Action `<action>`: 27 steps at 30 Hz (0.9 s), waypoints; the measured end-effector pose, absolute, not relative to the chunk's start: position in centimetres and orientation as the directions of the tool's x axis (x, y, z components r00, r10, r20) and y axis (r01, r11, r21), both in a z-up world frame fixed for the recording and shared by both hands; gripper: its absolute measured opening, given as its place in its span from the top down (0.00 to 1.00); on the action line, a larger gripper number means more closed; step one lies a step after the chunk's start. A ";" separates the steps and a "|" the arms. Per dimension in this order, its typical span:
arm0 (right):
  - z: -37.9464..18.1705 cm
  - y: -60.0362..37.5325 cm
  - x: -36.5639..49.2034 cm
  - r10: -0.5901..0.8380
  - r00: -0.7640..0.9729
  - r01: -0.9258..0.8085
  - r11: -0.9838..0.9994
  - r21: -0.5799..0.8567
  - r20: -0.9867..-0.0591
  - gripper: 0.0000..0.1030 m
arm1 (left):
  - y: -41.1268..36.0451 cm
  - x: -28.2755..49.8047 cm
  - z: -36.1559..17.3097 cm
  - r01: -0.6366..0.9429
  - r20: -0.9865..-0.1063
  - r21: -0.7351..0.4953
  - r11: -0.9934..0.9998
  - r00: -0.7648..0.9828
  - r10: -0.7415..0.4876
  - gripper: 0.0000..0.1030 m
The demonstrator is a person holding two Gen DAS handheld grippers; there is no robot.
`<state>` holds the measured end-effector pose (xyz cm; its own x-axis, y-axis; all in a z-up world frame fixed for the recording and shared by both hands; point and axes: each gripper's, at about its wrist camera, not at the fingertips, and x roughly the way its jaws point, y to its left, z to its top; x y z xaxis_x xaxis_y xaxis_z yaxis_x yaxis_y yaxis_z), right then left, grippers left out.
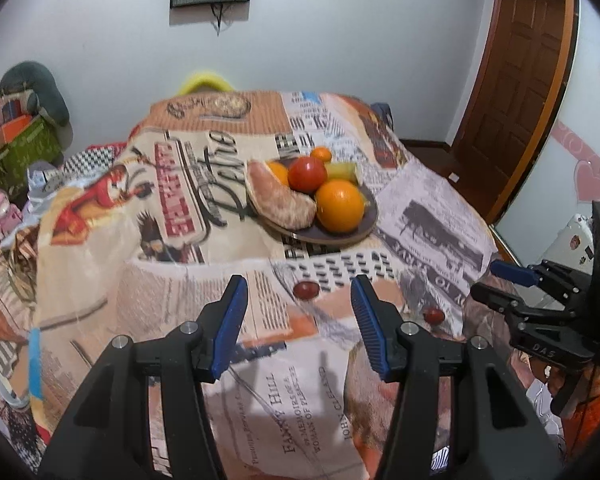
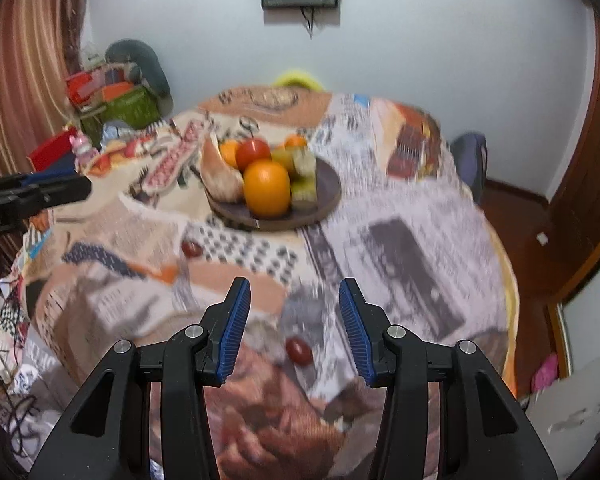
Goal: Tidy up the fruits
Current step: 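Withdraw both tools toward the dark red dates on the tablecloth, then grasp a dark red date with the right tool while the left tool grasps another date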
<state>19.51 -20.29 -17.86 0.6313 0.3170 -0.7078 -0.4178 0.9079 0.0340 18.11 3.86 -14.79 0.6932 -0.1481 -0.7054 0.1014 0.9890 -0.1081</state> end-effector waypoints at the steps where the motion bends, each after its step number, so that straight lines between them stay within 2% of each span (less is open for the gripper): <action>1: -18.5 -20.4 19.5 0.314 0.619 -0.417 0.908 0.038 -0.720 0.58 | 3.8 18.3 -15.3 0.100 -0.714 -0.114 0.988 0.684 -0.152 0.48; 19: -25.4 -20.7 21.1 0.320 0.464 -0.411 0.904 0.119 -0.826 0.59 | 3.0 20.9 -22.4 0.085 -0.820 -0.159 0.984 0.544 -0.179 0.48; 24: -25.4 -20.6 21.1 0.345 0.459 -0.423 0.895 0.140 -0.819 0.80 | 2.9 21.8 -23.4 0.086 -0.832 -0.172 0.981 0.521 -0.191 0.48; 27: -25.2 -20.5 21.5 0.363 0.453 -0.424 0.891 0.161 -0.814 0.80 | 2.8 22.4 -23.9 0.087 -0.837 -0.178 0.980 0.511 -0.197 0.48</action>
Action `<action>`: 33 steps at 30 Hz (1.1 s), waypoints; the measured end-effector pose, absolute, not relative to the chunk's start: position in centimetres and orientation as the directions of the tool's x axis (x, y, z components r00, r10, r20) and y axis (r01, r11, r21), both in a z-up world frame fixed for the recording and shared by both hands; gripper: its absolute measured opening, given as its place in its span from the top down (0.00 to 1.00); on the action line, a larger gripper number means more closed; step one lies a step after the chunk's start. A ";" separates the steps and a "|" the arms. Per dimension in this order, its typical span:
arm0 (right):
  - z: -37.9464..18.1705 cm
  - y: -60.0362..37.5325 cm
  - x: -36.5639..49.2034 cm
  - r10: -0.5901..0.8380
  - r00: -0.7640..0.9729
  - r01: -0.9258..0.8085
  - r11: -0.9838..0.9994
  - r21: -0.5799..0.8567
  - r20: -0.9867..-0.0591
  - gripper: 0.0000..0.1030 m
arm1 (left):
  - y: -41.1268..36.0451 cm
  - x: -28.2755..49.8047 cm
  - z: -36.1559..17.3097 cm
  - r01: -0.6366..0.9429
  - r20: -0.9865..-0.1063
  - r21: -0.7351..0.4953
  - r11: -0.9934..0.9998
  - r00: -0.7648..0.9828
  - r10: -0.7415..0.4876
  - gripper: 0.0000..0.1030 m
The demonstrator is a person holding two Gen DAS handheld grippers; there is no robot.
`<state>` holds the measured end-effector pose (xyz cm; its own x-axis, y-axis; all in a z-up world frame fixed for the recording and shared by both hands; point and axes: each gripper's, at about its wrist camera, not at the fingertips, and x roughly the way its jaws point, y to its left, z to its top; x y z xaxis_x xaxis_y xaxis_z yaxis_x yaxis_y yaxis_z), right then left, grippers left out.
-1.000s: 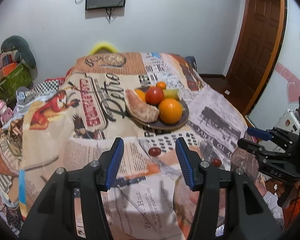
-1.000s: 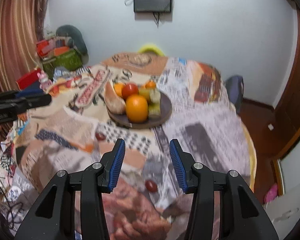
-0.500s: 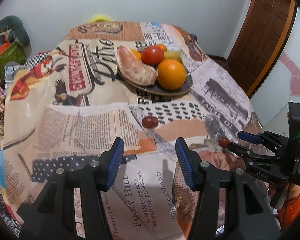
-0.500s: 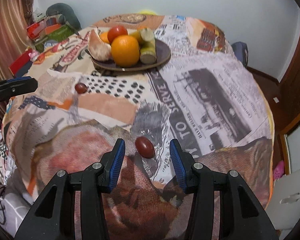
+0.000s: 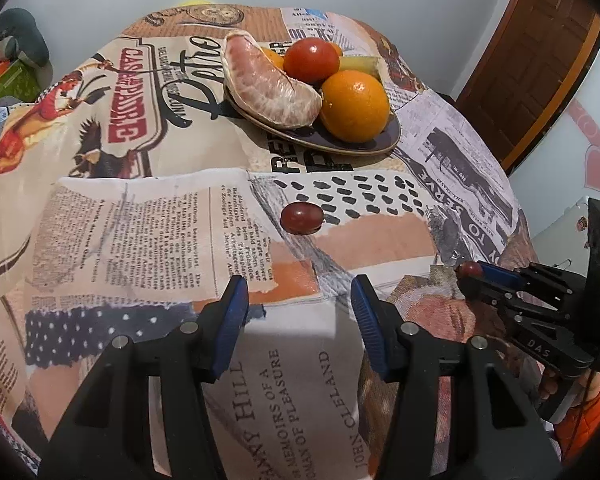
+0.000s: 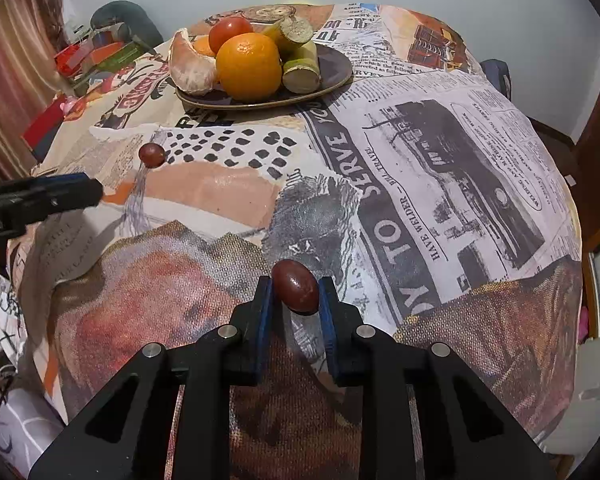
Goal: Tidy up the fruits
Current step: 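Grasp a dark red date with the right tool while the left tool grasps another date, then place both dates on the grey plate and open both tools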
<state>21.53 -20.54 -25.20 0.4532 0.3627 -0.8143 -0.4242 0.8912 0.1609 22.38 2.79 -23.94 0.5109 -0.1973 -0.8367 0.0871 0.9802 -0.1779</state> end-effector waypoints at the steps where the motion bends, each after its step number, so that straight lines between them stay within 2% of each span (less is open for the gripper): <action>1: -25.1 -20.5 21.6 0.371 0.452 -0.425 0.889 0.170 -0.811 0.80 | 2.7 22.6 -24.1 0.087 -0.839 -0.178 0.980 0.508 -0.197 0.48; 15: -22.4 -19.8 24.0 0.381 0.526 -0.441 0.887 0.139 -0.761 0.80 | 1.6 26.4 -25.1 0.094 -0.843 -0.154 0.984 0.507 -0.180 0.48; 18: -22.3 -19.7 24.5 0.385 0.529 -0.443 0.885 0.141 -0.756 0.80 | 1.3 27.1 -25.3 0.097 -0.841 -0.140 0.985 0.514 -0.170 0.53; 23: -22.4 -19.5 25.0 0.397 0.525 -0.447 0.881 0.152 -0.753 0.80 | 1.5 27.7 -25.4 0.094 -0.836 -0.135 0.986 0.524 -0.164 0.71; 33: -21.7 -18.9 25.6 0.412 0.535 -0.461 0.874 0.154 -0.737 0.80 | 1.8 27.3 -24.5 0.095 -0.821 -0.141 0.985 0.545 -0.170 0.72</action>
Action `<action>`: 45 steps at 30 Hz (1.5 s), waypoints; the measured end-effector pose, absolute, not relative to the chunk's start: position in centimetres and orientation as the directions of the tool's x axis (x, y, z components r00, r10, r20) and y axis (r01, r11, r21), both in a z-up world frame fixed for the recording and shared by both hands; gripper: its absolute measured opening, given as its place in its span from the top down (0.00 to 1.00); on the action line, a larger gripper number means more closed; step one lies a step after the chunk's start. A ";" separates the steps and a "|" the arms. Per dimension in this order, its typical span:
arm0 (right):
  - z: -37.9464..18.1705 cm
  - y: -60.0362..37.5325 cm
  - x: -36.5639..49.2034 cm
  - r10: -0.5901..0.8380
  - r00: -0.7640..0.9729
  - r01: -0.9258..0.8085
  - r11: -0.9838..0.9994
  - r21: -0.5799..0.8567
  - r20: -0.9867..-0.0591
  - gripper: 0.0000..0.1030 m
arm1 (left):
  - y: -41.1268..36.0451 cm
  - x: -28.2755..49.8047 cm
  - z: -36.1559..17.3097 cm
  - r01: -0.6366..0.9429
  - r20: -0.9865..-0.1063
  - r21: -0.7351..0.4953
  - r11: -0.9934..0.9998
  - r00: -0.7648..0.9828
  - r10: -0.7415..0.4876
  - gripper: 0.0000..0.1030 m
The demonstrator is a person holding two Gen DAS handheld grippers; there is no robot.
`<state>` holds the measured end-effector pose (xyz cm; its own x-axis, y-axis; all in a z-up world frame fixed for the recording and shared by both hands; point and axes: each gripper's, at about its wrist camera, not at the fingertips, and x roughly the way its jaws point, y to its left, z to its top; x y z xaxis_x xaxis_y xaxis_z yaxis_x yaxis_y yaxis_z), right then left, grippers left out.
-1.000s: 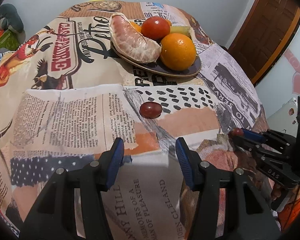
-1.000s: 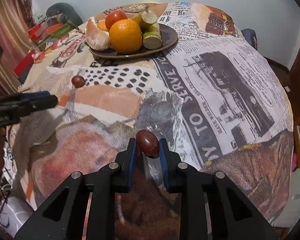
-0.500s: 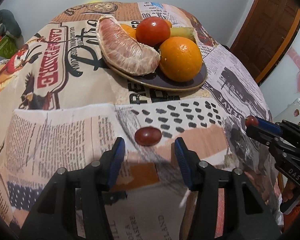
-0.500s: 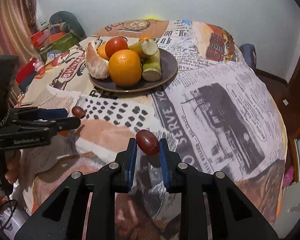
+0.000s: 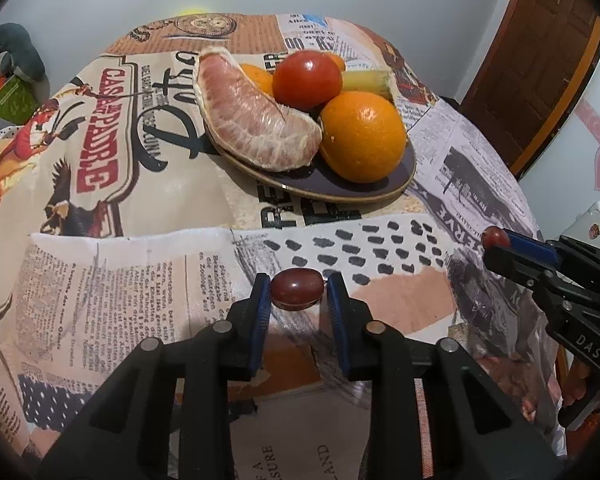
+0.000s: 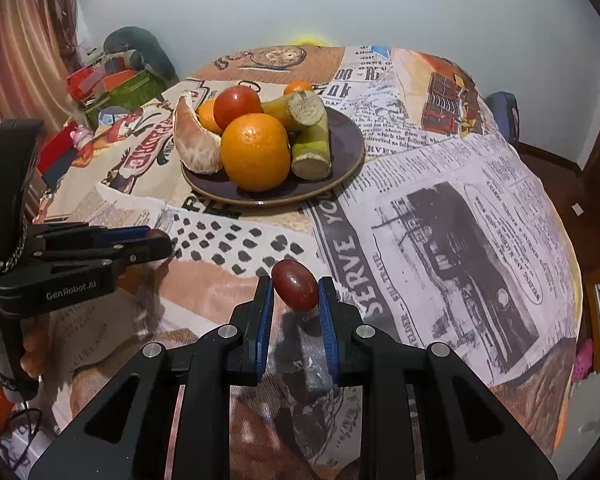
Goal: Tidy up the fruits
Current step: 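Place both dates on the grey plate and open both tools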
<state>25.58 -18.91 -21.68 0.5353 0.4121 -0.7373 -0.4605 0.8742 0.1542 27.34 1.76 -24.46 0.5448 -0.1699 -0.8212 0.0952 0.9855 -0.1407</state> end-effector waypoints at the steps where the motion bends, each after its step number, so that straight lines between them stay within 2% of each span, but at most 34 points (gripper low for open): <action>1: -21.5 -18.8 25.7 0.413 0.538 -0.463 0.873 0.152 -0.735 0.80 | 1.8 27.3 -24.2 0.095 -0.818 -0.142 0.985 0.550 -0.171 0.72; 16: -19.8 -16.8 29.1 0.448 0.575 -0.483 0.861 0.158 -0.684 0.80 | 2.6 29.8 -21.2 0.095 -0.757 -0.165 0.982 0.626 -0.188 0.72; 33: -22.1 -16.0 32.8 0.420 0.567 -0.453 0.877 0.157 -0.709 0.80 | 0.5 32.9 -22.6 0.137 -0.769 -0.150 0.979 0.606 -0.203 0.72; 39: -22.5 -15.9 33.2 0.420 0.553 -0.447 0.878 0.169 -0.719 0.79 | 0.7 32.9 -22.7 0.128 -0.772 -0.155 0.980 0.603 -0.201 0.59; 45: -21.5 -16.7 32.9 0.417 0.569 -0.434 0.884 0.172 -0.709 0.75 | 1.2 32.1 -21.6 0.112 -0.757 -0.160 0.981 0.624 -0.195 0.58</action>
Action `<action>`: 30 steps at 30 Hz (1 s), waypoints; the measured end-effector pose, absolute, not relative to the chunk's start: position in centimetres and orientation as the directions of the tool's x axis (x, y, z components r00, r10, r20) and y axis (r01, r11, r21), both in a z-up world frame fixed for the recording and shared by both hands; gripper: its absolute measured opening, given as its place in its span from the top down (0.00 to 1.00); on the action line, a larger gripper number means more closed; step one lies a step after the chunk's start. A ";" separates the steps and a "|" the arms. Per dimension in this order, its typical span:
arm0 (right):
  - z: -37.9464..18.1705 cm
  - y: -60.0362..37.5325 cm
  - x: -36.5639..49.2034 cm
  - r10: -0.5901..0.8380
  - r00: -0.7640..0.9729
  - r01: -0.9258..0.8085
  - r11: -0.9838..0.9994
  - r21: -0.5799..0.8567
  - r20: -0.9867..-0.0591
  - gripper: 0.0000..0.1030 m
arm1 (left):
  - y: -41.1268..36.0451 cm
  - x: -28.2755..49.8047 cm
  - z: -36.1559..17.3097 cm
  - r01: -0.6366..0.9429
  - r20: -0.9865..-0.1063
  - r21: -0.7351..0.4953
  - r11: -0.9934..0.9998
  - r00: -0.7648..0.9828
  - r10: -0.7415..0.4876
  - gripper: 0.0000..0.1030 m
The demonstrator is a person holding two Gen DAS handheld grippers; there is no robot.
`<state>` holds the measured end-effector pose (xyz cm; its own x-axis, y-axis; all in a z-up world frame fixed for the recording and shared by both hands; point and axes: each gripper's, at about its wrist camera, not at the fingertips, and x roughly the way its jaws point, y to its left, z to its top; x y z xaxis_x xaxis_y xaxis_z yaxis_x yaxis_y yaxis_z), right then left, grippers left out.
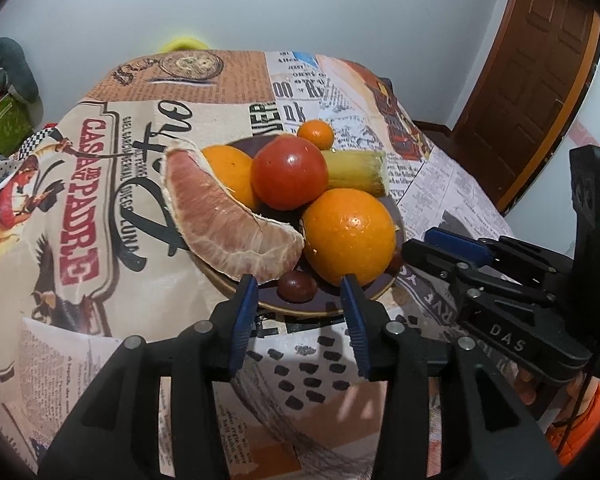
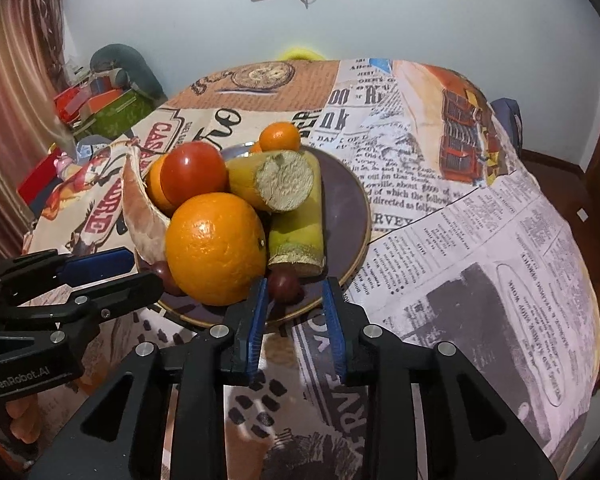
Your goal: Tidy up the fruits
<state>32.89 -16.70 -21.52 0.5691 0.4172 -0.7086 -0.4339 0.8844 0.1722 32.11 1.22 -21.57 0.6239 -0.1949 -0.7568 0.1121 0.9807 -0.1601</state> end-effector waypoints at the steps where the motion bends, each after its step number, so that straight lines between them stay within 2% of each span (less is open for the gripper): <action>1: -21.1 -16.8 32.7 0.416 0.575 -0.433 0.885 0.170 -0.704 0.75 | 1.3 31.9 -21.2 0.109 -0.752 -0.161 0.981 0.630 -0.194 0.58; 9: -15.1 -17.8 28.8 0.428 0.663 -0.443 0.886 0.138 -0.614 0.75 | 2.1 27.5 -15.0 0.097 -0.658 -0.154 0.983 0.733 -0.176 0.58; 20: -4.4 -19.0 19.2 0.479 0.796 -0.484 0.871 0.086 -0.369 0.75 | 2.1 16.3 -3.4 0.090 -0.395 -0.082 0.993 0.912 -0.116 0.58; 23: -2.2 -19.3 16.4 0.488 0.821 -0.491 0.868 0.070 -0.296 0.72 | 1.9 13.2 -1.1 0.087 -0.323 -0.058 0.995 0.941 -0.101 0.58; 26: -0.6 -19.5 13.8 0.492 0.840 -0.492 0.869 0.060 -0.230 0.67 | 1.8 10.6 0.5 0.081 -0.264 -0.050 0.995 0.960 -0.091 0.51; 28: 0.1 -19.7 12.4 0.490 0.850 -0.489 0.870 0.058 -0.195 0.65 | 1.9 9.3 1.3 0.075 -0.232 -0.050 0.996 0.969 -0.085 0.42; 30: 0.5 -19.8 11.3 0.483 0.859 -0.481 0.875 0.058 -0.167 0.60 | 1.8 8.1 1.8 0.070 -0.208 -0.041 0.997 0.975 -0.077 0.39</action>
